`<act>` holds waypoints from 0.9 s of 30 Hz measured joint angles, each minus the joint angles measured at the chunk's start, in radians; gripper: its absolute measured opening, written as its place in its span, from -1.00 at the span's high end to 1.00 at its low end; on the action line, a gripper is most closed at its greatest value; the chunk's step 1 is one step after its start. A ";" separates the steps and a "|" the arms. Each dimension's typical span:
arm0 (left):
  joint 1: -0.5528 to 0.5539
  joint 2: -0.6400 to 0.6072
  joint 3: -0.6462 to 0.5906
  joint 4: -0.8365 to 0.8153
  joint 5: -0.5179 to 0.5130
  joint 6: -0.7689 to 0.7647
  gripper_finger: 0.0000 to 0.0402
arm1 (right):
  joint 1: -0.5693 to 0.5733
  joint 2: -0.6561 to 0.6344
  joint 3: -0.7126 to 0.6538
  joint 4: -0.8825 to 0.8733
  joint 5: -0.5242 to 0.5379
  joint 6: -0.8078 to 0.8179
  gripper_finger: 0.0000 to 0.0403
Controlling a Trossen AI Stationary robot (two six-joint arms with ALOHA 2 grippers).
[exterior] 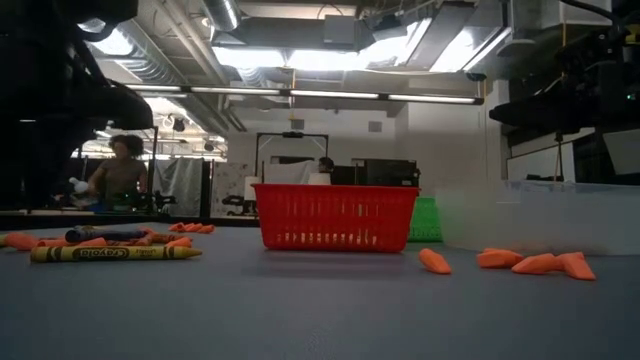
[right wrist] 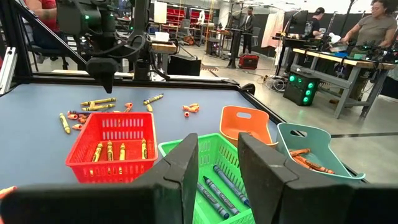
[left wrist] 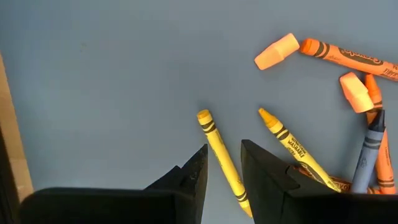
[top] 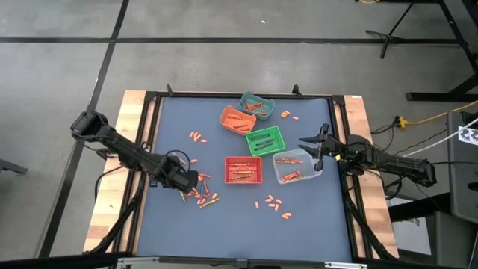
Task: Sort crayons
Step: Put the yellow crayon into the red bin
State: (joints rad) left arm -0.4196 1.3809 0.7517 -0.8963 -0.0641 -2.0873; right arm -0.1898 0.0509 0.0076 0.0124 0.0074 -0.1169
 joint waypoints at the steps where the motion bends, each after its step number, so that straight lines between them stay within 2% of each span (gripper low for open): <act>1: -0.003 0.003 0.000 0.000 -0.002 -0.006 0.60 | 0.000 0.000 0.000 0.000 0.000 0.000 0.44; 15: -0.025 0.150 0.005 0.093 -0.004 -0.024 0.60 | 0.000 0.000 0.000 0.000 0.000 0.000 0.44; 21: -0.029 0.153 0.004 0.091 0.004 -0.021 0.60 | 0.000 0.000 0.000 0.000 0.000 0.000 0.44; 27: -0.029 0.156 -0.001 0.098 0.069 0.026 0.60 | 0.000 0.000 0.000 0.000 0.000 0.000 0.44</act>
State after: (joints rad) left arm -0.4481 1.5368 0.7509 -0.7978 0.0051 -2.0613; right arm -0.1898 0.0509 0.0074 0.0128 0.0074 -0.1169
